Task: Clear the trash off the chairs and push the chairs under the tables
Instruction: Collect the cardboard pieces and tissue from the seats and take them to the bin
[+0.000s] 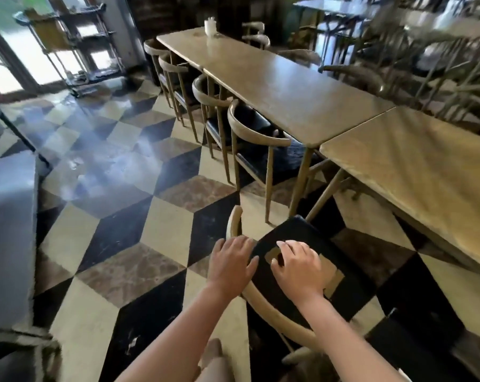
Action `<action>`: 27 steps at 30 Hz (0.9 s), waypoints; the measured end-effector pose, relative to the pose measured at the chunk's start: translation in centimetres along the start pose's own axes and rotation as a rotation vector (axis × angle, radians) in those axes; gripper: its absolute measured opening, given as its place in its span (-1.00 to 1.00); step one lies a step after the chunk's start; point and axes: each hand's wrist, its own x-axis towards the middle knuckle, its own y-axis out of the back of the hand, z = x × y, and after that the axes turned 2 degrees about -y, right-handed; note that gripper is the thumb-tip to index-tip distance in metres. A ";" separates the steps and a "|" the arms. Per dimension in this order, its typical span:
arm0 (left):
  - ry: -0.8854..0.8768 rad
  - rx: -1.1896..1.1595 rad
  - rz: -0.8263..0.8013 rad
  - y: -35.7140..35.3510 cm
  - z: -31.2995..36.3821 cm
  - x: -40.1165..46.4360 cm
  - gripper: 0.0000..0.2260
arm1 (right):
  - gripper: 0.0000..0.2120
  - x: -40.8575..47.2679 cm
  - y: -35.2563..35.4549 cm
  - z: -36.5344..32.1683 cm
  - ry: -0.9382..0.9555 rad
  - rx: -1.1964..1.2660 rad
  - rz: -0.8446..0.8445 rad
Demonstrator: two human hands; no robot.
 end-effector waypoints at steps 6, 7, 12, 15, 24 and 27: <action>-0.206 0.011 -0.143 -3.0 -1.0 9.4 -0.59 | -0.61 4.7 -2.3 2.0 -0.238 -0.073 0.026; -0.240 0.012 -0.163 -3.3 -1.1 10.8 -0.58 | -0.61 5.5 -2.7 2.3 -0.279 -0.074 0.025; -0.402 0.029 -0.272 -4.1 -2.4 16.0 -0.57 | -0.60 8.1 -4.3 2.8 -0.459 -0.082 -0.010; -0.470 0.030 -0.339 -5.4 -2.9 18.5 -0.57 | -0.59 8.6 -5.1 3.7 -0.580 -0.069 -0.027; -0.524 0.090 -0.522 -15.1 -1.7 23.2 -0.59 | -0.58 7.2 -11.7 11.8 -0.846 -0.024 -0.189; -0.488 0.119 -0.587 -20.8 -1.7 24.3 -0.62 | -0.57 7.1 -15.8 15.4 -0.928 -0.021 -0.252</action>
